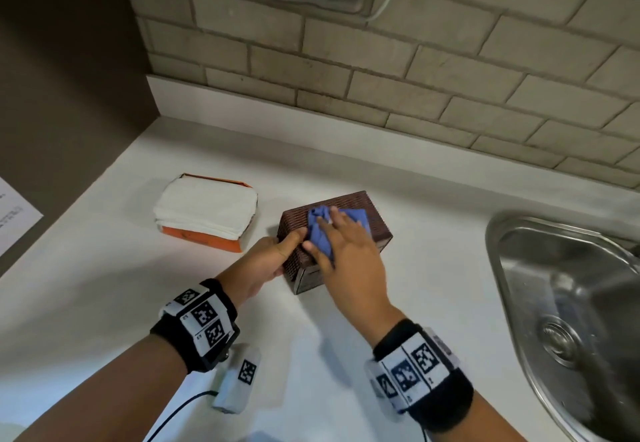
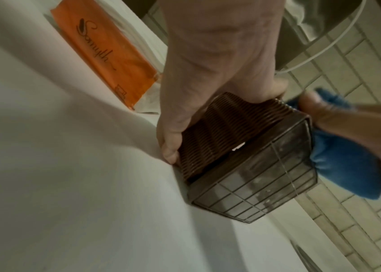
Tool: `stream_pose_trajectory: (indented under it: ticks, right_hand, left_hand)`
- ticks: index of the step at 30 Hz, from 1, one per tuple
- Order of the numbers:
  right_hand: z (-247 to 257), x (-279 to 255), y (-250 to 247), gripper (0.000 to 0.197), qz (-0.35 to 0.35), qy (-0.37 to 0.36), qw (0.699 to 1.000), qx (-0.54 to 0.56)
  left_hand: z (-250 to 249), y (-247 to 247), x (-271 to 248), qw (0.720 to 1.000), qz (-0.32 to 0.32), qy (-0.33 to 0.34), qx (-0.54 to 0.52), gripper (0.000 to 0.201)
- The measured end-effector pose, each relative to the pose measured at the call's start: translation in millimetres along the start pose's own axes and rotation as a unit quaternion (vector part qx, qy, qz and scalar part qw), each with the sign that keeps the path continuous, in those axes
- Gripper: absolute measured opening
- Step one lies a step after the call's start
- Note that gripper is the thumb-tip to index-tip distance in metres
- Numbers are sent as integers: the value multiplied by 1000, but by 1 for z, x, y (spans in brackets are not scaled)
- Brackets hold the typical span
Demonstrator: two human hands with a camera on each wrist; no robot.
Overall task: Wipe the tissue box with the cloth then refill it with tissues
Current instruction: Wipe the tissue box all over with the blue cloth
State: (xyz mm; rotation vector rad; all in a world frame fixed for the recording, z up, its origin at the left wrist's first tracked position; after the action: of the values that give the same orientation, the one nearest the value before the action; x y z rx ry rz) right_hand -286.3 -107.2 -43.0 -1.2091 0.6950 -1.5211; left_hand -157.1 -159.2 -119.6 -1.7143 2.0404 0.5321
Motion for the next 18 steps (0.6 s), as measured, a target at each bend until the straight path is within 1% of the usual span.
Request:
stream_pose_trajectory:
  ticks: [1, 3, 4, 5, 7, 9, 10, 12, 14, 16, 18]
  right_hand:
    - [8, -4, 0, 54, -2, -21, 1000, 1]
    - [-4, -2, -1, 55, 16, -18, 999, 26]
    - [-19, 1, -3, 56, 26, 1, 999, 41]
    - [-35, 5, -6, 55, 18, 26, 998, 49]
    - [-54, 9, -10, 52, -13, 73, 996, 52]
    - [-51, 7, -6, 51, -30, 92, 995, 37]
    - [-46, 4, -3, 55, -29, 95, 995, 29]
    - [-43, -5, -3, 69, -25, 84, 996, 29]
    - [-49, -14, -6, 80, -21, 55, 997, 50]
    - [-54, -23, -9, 84, -11, 19, 998, 54]
    - [-55, -30, -7, 89, -8, -3, 1000, 26]
  left_hand:
    - [0, 1, 0, 1000, 3, -2, -3, 45]
    - [0, 1, -1, 1000, 4, -7, -3, 46]
    - [0, 1, -2, 1000, 6, -8, -2, 47]
    - [0, 1, -4, 1000, 8, -12, 2, 48]
    - [0, 1, -5, 1000, 10, -17, 5, 52]
    - [-1, 3, -7, 1000, 13, -17, 2, 50]
    - [-1, 4, -9, 1000, 14, -18, -1, 48]
    - [1, 5, -9, 1000, 20, -23, 6, 49]
    - [3, 4, -9, 999, 30, -24, 24, 52]
    - [4, 5, -10, 998, 42, -20, 40, 51]
    - [4, 6, -12, 997, 51, -19, 53, 49]
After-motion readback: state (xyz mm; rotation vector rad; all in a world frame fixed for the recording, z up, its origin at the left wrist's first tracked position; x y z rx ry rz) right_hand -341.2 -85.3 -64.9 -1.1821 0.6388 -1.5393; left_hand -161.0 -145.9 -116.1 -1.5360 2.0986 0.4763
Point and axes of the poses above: each hand's wrist, its own x-axis towards the middle knuckle, its own y-axis out of the palm, z = x × y, the point moved 4 cm from there along x, towards the middle knuckle, and after that the axes turned 2 degrees about -z, right-handed, at the moved point
